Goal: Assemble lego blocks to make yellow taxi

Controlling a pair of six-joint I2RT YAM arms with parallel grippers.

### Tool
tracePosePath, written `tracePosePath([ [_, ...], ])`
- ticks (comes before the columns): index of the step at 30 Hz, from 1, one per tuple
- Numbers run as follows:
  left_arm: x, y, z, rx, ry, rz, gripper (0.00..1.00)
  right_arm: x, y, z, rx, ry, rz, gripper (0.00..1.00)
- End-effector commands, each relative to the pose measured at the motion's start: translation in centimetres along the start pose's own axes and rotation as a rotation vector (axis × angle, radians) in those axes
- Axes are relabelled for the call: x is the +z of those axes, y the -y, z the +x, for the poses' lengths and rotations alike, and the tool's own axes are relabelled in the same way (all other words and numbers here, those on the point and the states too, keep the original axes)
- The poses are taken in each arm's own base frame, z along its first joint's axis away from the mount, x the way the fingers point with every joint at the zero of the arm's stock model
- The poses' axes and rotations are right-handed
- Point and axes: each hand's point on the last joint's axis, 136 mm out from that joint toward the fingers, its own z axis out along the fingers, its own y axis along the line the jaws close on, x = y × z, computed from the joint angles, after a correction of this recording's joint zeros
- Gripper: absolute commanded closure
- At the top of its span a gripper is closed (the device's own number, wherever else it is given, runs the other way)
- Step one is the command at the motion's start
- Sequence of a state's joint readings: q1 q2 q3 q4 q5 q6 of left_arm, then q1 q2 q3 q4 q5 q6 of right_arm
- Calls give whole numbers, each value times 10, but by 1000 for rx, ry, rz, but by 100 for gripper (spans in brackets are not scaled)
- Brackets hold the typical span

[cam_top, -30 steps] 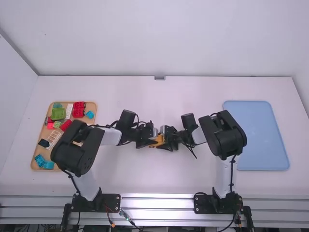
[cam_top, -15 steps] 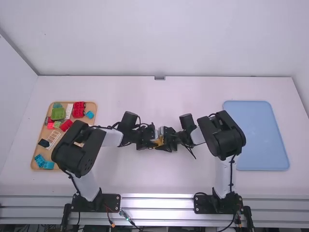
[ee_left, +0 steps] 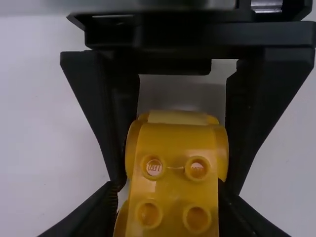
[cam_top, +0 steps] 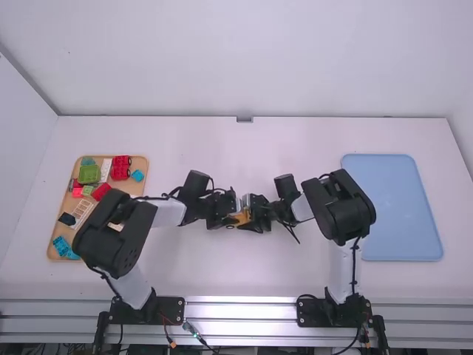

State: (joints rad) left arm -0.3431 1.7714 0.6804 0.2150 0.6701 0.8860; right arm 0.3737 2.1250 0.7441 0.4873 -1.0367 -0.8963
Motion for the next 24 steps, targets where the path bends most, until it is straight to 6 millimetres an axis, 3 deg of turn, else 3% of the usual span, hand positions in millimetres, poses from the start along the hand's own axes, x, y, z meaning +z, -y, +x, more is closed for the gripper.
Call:
tracePosePath([
  [1, -10, -4, -2, 1, 6, -29, 50, 1, -4, 3, 26, 1, -13, 56],
  [5, -24, -11, -12, 2, 53, -45, 46, 1, -4, 3, 26, 1, -12, 56],
  [6, -33, -12, -19, 0, 83, -47, 36, 1, -4, 3, 26, 1, -12, 56],
  [8, -44, -16, -26, -1, 116, -56, 1, 1, -4, 3, 26, 1, -12, 56],
  [15, -112, -37, -48, -51, 244, -159, 1, 0, -2, 1, 37, 6, -5, 55],
  [18, -146, -60, -44, -125, 267, -273, 1, -9, 17, -6, 113, 12, 51, 55],
  [19, -149, -63, -43, -134, 266, -285, 1, -10, 20, -6, 123, 7, 61, 55],
  [24, -169, -91, -22, -249, 237, -416, 1, -52, 55, -27, 183, -44, 213, 56],
])
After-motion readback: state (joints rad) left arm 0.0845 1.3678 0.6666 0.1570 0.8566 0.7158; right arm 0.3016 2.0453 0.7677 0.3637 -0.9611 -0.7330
